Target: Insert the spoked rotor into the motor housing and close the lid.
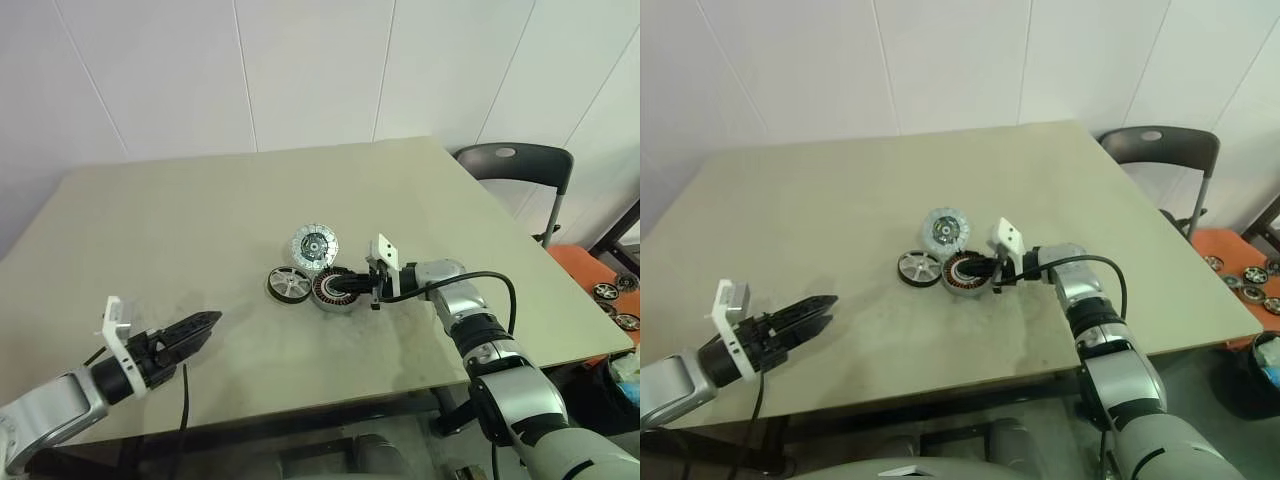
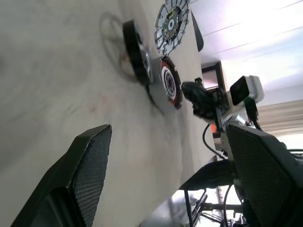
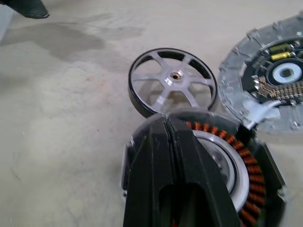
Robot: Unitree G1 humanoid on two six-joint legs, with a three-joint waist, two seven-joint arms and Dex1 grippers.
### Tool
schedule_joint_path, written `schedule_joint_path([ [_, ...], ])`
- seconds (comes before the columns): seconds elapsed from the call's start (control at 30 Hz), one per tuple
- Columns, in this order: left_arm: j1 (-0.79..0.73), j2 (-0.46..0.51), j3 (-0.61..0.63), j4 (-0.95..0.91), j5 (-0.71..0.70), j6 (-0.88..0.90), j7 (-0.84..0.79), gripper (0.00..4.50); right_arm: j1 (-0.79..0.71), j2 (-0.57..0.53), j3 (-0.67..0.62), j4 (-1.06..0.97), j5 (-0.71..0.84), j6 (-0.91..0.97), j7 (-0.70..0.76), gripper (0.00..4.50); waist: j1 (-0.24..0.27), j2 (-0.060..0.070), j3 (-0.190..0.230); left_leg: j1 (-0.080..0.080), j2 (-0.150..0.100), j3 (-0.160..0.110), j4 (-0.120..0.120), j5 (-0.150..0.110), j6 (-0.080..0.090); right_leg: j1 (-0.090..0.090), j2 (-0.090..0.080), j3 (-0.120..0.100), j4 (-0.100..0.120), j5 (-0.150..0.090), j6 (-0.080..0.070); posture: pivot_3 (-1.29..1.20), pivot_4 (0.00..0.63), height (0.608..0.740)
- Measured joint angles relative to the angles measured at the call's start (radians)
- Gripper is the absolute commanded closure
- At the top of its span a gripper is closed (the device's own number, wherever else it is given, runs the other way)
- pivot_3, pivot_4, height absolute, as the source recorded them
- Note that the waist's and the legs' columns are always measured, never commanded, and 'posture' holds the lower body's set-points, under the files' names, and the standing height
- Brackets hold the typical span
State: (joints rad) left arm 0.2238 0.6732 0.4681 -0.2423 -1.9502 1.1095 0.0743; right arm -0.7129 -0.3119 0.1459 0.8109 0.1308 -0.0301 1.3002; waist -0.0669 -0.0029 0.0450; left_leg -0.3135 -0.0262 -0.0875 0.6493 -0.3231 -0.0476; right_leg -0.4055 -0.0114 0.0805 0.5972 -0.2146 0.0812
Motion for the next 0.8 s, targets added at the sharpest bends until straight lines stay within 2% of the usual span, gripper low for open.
schedule_joint_path([
  [0.17, -0.032, 0.003, -0.057, -0.009, 0.000, -0.062, 0.004, 0.38, 0.000, -0.005, 0.000, 0.000, 0.000, 0.001, 0.001, 4.47, -0.003, 0.000, 0.000, -0.004, 0.001, 0.000, -0.002, 0.000, 0.000, -0.006, 0.001, 0.000, 0.001, 0.002, -0.001, 0.00, 0.000, 0.740],
  [0.5, -0.010, -0.031, -0.147, -0.018, 0.005, -0.119, -0.021, 0.38, 0.000, -0.005, -0.001, -0.033, 0.017, 0.038, 0.032, 4.47, -0.002, 0.000, 0.000, -0.004, 0.000, 0.000, 0.000, 0.000, 0.000, -0.004, 0.000, 0.000, 0.000, 0.001, -0.001, 0.00, 0.000, 0.740],
  [0.8, -0.006, -0.075, -0.169, 0.013, 0.153, -0.153, -0.132, 0.38, 0.000, -0.011, -0.003, -0.042, 0.017, 0.042, 0.026, 4.47, -0.002, 0.000, 0.000, -0.004, 0.000, 0.001, 0.000, 0.000, 0.000, -0.004, 0.001, 0.000, 0.000, 0.001, -0.001, 0.00, 0.000, 0.740],
])
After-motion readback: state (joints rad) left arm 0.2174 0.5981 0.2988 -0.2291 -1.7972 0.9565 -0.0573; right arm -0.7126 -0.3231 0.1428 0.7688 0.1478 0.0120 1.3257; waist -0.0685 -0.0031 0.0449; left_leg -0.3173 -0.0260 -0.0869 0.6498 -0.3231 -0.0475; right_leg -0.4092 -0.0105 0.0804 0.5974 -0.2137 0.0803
